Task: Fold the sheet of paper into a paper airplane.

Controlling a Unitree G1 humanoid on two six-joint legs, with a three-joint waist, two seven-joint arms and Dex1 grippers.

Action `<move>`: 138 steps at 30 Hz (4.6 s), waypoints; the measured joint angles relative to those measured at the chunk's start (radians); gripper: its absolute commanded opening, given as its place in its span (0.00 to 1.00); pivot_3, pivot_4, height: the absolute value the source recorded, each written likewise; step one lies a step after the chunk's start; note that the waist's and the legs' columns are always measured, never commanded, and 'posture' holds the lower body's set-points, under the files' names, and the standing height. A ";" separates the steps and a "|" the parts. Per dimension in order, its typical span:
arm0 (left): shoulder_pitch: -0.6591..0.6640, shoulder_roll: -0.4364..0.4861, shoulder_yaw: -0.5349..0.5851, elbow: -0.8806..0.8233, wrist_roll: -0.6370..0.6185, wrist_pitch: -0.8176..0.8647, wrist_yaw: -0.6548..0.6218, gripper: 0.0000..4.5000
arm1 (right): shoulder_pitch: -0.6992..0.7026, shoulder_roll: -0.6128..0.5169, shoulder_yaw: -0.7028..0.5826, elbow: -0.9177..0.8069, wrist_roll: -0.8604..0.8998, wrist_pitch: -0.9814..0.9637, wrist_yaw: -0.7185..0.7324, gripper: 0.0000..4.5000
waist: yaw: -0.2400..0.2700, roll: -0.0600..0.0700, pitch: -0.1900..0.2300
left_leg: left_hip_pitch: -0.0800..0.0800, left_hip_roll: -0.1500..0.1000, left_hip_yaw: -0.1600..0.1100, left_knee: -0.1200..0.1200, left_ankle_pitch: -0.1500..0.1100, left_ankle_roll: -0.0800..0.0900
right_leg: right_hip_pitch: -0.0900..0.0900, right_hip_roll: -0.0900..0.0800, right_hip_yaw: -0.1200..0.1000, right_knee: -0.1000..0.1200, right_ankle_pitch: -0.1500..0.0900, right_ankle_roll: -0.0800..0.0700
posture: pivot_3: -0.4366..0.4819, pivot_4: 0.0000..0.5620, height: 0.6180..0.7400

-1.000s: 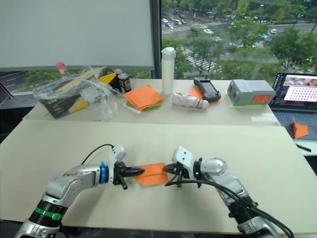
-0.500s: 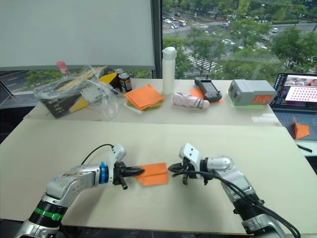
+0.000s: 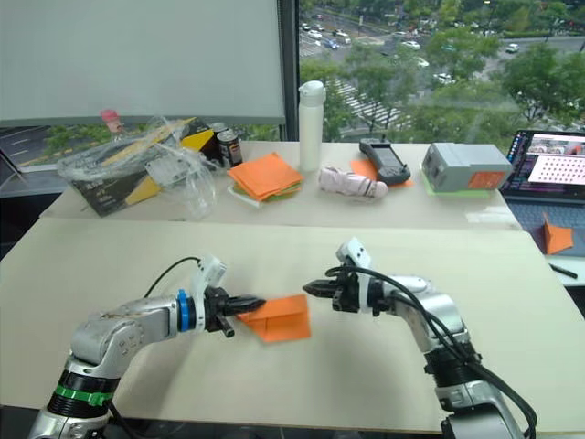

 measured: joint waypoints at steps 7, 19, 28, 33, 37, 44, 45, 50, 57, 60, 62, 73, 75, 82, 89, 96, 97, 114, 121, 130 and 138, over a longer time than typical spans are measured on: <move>0.033 0.020 0.084 -0.057 -0.078 0.067 0.035 0.00 | 0.000 0.018 -0.002 -0.013 0.005 0.024 -0.020 0.00 | -0.004 0.000 0.000 | -0.003 0.000 0.000 0.000 0.000 0.000 | -0.004 0.000 0.000 0.001 0.000 0.000 | 0.48 0.27 1.00; 0.141 0.086 0.325 -0.119 -0.319 0.208 0.075 0.00 | -0.050 0.043 -0.084 0.029 0.085 0.146 -0.076 0.35 | -0.003 0.000 0.000 | -0.005 0.000 0.000 0.000 0.000 0.000 | -0.006 0.000 0.001 0.002 0.000 0.000 | 0.48 0.27 1.00; 0.185 0.097 0.336 -0.121 -0.336 0.186 0.113 0.00 | -0.028 0.026 -0.018 0.023 0.097 0.189 -0.051 0.88 | -0.002 0.001 0.000 | -0.005 0.000 0.000 0.000 0.000 0.000 | -0.006 0.000 0.001 0.002 0.000 0.000 | 0.48 0.27 1.00; 0.189 0.097 0.320 -0.121 -0.336 0.167 0.126 0.00 | -0.028 0.036 -0.008 0.026 0.096 0.192 -0.065 0.88 | -0.003 0.001 0.000 | -0.005 0.000 0.000 0.000 0.000 0.000 | -0.006 0.000 0.001 0.002 0.000 0.000 | 0.48 0.27 1.00; 0.199 0.097 0.318 -0.122 -0.336 0.164 0.137 0.00 | -0.029 0.040 0.002 0.029 0.095 0.201 -0.074 0.88 | -0.003 0.001 0.000 | -0.005 0.000 0.000 0.000 0.000 0.000 | -0.006 0.000 0.001 0.002 0.000 0.000 | 0.48 0.27 1.00; 0.203 0.097 0.315 -0.122 -0.336 0.147 0.149 0.00 | -0.028 0.038 0.034 0.023 0.092 0.201 -0.073 0.88 | -0.003 0.001 0.000 | -0.005 0.000 0.000 0.000 0.000 0.000 | -0.006 0.000 0.001 0.002 0.000 0.000 | 0.48 0.27 1.00; 0.203 0.097 0.314 -0.122 -0.336 0.145 0.149 0.00 | -0.028 0.038 0.038 0.023 0.087 0.201 -0.073 0.83 | -0.003 0.001 0.000 | -0.005 0.000 0.000 0.000 0.000 0.000 | -0.006 0.000 0.001 0.002 0.000 0.000 | 0.48 0.27 1.00; 0.206 0.097 0.304 -0.122 -0.336 0.139 0.153 0.00 | -0.028 0.039 0.048 0.023 0.077 0.199 -0.067 0.47 | -0.002 0.001 0.000 | -0.005 0.000 0.000 0.000 0.000 0.000 | -0.007 0.000 0.001 0.002 0.000 0.000 | 0.48 0.27 1.00; 0.206 0.097 0.291 -0.121 -0.335 0.126 0.158 0.00 | -0.028 0.039 0.052 0.020 0.069 0.173 -0.057 0.00 | -0.003 0.001 0.000 | -0.005 0.000 0.000 0.000 0.000 0.000 | -0.007 0.000 0.001 0.002 0.000 0.000 | 0.48 0.27 1.00; 0.206 0.097 0.288 -0.121 -0.335 0.125 0.159 0.00 | -0.028 0.034 0.057 0.004 0.055 0.140 -0.051 0.00 | -0.003 0.001 0.000 | -0.005 0.000 0.000 0.000 0.000 0.000 | -0.007 0.000 0.001 0.002 0.000 0.000 | 0.48 0.27 1.00; 0.206 0.097 0.286 -0.120 -0.335 0.125 0.160 0.00 | -0.028 0.025 0.060 -0.010 0.034 0.101 -0.048 0.00 | -0.002 0.001 0.000 | -0.005 0.000 0.000 0.000 0.000 0.000 | -0.007 0.000 0.001 0.002 0.000 0.000 | 0.48 0.27 1.00; 0.206 0.105 0.278 -0.107 -0.320 0.120 0.153 0.00 | -0.079 0.027 0.067 0.016 -0.222 -0.560 -0.052 0.00 | -0.003 0.001 0.000 | -0.005 0.000 0.001 0.000 0.000 -0.001 | -0.007 0.000 0.001 0.002 0.000 0.000 | 0.48 0.27 1.00; 0.206 0.107 0.277 -0.105 -0.313 0.120 0.150 0.00 | -0.079 0.026 0.087 0.059 -0.302 -0.759 -0.063 0.00 | -0.003 0.001 0.000 | -0.005 0.000 0.001 0.000 0.001 -0.001 | -0.007 0.000 0.001 0.002 0.000 0.000 | 0.48 0.27 1.00; 0.205 0.109 0.273 -0.092 -0.308 0.120 0.140 0.00 | -0.075 -0.014 0.146 0.243 -0.596 -1.318 -0.206 0.00 | -0.003 0.001 0.000 | -0.005 0.000 0.001 0.000 0.002 -0.003 | -0.007 0.000 0.001 0.003 0.000 0.000 | 0.48 0.27 1.00; 0.205 0.117 0.273 -0.090 -0.308 0.120 0.139 0.00 | -0.079 -0.049 0.205 0.345 -0.698 -1.581 -0.273 0.00 | -0.010 0.001 0.000 | -0.005 0.000 0.001 0.000 0.006 -0.010 | -0.007 0.000 0.001 0.003 0.000 0.000 | 0.48 0.27 1.00; 0.205 0.119 0.273 -0.088 -0.306 0.120 0.138 0.00 | -0.094 -0.090 0.273 0.398 -0.714 -1.643 -0.241 0.06 | -0.011 0.001 0.000 | -0.004 0.000 0.001 0.000 0.006 -0.010 | -0.007 0.000 0.001 0.003 0.000 0.000 | 0.48 0.27 1.00; 0.205 0.119 0.273 -0.088 -0.306 0.119 0.138 0.00 | -0.094 -0.100 0.288 0.398 -0.707 -1.643 -0.223 0.13 | -0.011 0.001 0.000 | -0.004 0.000 0.001 0.000 0.006 -0.010 | -0.006 0.000 0.001 0.003 0.000 0.000 | 0.48 0.27 1.00; 0.203 0.119 0.269 -0.085 -0.304 0.117 0.139 0.00 | -0.030 -0.109 0.235 -0.001 -0.073 -0.749 0.050 0.24 | -0.003 0.001 0.000 | -0.004 0.001 0.000 0.000 0.002 -0.003 | -0.006 0.000 0.001 0.003 0.000 0.000 | 0.48 0.27 1.00; 0.186 0.099 0.242 -0.091 -0.307 0.117 0.148 0.00 | -0.048 -0.082 0.189 -0.061 -0.009 -0.505 0.033 0.00 | 0.000 0.001 0.000 | -0.005 0.000 0.000 0.000 0.001 -0.002 | -0.006 0.000 0.001 0.002 0.000 0.000 | 0.48 0.27 1.00; 0.134 0.082 0.088 -0.126 -0.229 0.076 0.156 0.00 | -0.048 -0.008 0.159 -0.044 -0.060 -0.477 -0.030 0.00 | -0.002 0.001 0.000 | -0.005 0.000 0.001 0.000 0.001 -0.002 | -0.007 0.000 0.001 0.003 0.000 0.000 | 0.48 0.27 1.00; 0.062 0.083 -0.050 -0.044 -0.096 0.008 0.111 0.00 | -0.047 0.031 0.141 -0.028 -0.109 -0.475 -0.079 0.00 | -0.003 0.001 0.000 | -0.005 0.000 0.001 0.001 0.001 -0.003 | -0.007 0.000 0.001 0.003 0.000 0.000 | 0.48 0.27 1.00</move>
